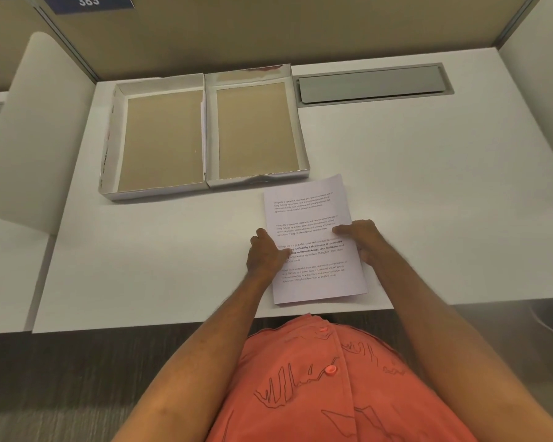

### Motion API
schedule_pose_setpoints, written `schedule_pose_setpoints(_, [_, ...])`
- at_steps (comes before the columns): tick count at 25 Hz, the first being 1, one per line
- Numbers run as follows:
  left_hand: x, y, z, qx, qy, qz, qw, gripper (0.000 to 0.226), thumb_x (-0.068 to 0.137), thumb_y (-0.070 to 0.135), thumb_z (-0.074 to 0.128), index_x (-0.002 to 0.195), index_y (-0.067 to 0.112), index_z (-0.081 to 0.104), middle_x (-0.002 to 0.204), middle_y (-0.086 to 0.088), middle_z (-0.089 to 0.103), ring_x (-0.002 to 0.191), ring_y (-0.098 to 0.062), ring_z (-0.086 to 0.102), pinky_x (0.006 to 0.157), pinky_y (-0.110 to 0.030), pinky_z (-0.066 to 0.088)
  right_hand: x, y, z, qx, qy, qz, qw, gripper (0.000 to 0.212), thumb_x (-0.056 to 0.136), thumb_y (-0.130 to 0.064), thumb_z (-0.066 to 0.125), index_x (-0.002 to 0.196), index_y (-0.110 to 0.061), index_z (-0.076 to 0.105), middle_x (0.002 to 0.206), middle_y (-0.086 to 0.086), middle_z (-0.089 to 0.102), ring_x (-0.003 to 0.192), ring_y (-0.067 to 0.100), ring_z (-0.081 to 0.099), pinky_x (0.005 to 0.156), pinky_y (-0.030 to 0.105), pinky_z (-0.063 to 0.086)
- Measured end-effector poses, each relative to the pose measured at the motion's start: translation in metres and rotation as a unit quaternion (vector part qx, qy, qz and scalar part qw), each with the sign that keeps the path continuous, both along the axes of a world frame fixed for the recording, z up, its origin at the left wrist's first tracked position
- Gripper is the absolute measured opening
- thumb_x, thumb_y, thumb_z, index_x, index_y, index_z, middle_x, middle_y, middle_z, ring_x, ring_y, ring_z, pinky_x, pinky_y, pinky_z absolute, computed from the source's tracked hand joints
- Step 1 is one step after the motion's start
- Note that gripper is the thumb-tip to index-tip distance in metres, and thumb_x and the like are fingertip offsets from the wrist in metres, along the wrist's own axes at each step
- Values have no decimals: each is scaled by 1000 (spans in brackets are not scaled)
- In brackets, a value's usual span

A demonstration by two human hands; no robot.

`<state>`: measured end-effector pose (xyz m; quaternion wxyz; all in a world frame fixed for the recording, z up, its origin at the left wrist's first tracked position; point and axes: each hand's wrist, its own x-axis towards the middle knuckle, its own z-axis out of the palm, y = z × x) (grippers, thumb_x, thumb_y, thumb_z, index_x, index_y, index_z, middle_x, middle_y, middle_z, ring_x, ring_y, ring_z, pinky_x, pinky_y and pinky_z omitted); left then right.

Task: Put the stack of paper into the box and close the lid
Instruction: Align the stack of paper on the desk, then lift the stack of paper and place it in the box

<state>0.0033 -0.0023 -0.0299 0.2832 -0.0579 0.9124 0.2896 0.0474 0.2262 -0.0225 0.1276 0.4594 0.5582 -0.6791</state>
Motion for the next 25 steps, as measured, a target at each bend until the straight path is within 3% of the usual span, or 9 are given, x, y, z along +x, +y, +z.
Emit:
schedule_pose_setpoints(3, [0,-2,-2,8,1,2,1000,69,82,37,81,131,10,40,131,-14,51,118,-34,60,84,-41,49,2,-1,3,-10,13,7,1000,33,92,4,69,124,10,66,125,30,70,95,38,71,81,45,60])
schedule_pose_setpoints(5, [0,-5,-3,16,4,0,1000,68,82,37,81,129,10,40,130,-13,51,117,-34,61,86,-42,50,3,-5,6,49,19,39,998,32,94,0,68,126,4,68,121,23,74,88,33,73,73,38,62])
schedule_pose_setpoints(8, [0,-9,-5,32,13,2,999,68,80,37,83,127,11,42,128,-11,52,114,-32,61,89,-43,54,11,-26,14,249,50,128,959,27,99,-13,63,125,-9,67,120,10,74,100,30,72,89,45,60])
schedule_pose_setpoints(11, [-1,-15,-9,67,14,40,997,76,76,35,87,132,10,42,131,-10,50,119,-30,59,96,-44,53,21,-46,27,340,101,169,920,26,102,-18,59,127,-19,65,119,1,73,100,23,68,86,37,55])
schedule_pose_setpoints(13, [-6,-20,-3,167,-30,139,976,94,75,28,90,147,10,33,140,-10,45,128,-29,53,107,-45,49,21,-46,41,323,140,169,921,25,101,-20,60,125,-24,66,116,-3,75,100,20,70,85,37,56])
schedule_pose_setpoints(15, [-13,-29,12,320,-91,207,920,103,80,19,87,157,13,20,144,-8,47,134,-28,51,114,-47,42,22,-40,59,258,199,163,931,23,100,-21,62,118,-33,70,109,-8,77,99,15,73,84,33,59])
schedule_pose_setpoints(18, [-30,-43,42,463,-59,137,874,61,88,8,75,143,11,49,133,-8,68,125,-29,63,104,-42,52,25,-32,86,168,287,142,932,22,101,-19,65,111,-38,71,109,-10,77,102,12,74,84,28,60])
schedule_pose_setpoints(21, [-39,-48,79,478,43,82,874,36,90,15,69,124,22,65,124,1,74,118,-18,68,96,-31,54,21,-26,100,139,350,97,921,33,99,-13,66,119,-38,70,118,-6,76,111,14,71,89,26,59])
schedule_pose_setpoints(25, [-39,-45,97,458,90,22,884,28,95,29,64,119,45,65,125,9,72,119,-14,65,97,-29,51,16,-27,89,135,348,-9,928,43,90,2,62,120,-30,67,110,-12,75,105,5,68,87,16,52])
